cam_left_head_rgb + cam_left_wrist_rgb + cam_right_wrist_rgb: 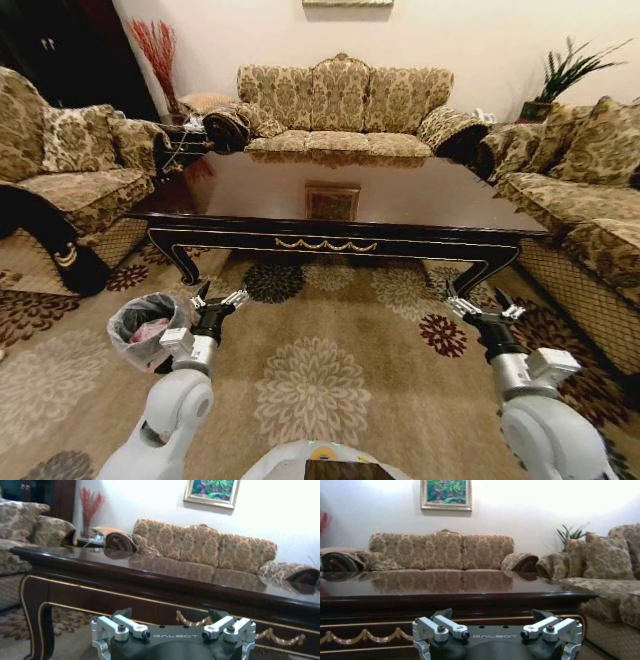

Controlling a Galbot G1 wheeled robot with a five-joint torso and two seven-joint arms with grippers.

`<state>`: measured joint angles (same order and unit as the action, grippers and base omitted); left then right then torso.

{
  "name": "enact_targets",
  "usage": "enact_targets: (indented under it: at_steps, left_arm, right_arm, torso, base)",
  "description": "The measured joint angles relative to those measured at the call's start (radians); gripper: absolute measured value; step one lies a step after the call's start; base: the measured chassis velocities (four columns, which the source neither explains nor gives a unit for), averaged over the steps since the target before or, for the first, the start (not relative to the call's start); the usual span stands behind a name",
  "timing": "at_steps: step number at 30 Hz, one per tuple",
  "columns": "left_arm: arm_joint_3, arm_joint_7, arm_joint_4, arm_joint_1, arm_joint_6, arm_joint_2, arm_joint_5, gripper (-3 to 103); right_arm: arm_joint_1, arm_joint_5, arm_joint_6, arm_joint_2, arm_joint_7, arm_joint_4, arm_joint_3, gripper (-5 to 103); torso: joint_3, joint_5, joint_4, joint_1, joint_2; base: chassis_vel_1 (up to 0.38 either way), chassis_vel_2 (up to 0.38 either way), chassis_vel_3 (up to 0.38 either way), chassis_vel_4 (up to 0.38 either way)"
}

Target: Move to the front of the table and place the trash on the table into the trash bin.

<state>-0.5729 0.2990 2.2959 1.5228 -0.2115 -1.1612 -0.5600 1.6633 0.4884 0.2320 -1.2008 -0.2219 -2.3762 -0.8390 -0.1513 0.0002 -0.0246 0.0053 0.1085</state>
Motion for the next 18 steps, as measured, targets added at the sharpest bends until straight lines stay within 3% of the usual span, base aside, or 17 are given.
enact_targets:
  at_steps: [10,18]
  left_arm:
    - [0.032,0.010,0.003,-0.018,-0.027,0.003,0.012,100]
    - [0.047,0.018,-0.008,-0.019,0.004,0.000,0.032,100]
  right_arm:
    - [0.038,-0.041,-0.030,-0.056,0.036,-0.012,-0.026,100]
    - [0.043,-0.070,-0.031,-0.064,0.065,-0.018,-0.041,100]
  torso:
    - [0.000,-0.0002,0.0000,0.000,0.000]
    - [0.000,-0.0001,0.0001,0.000,0.000]
  base:
    - [0.000,0.000,0.000,0.000]
    - [0.000,0.000,0.000,0.000]
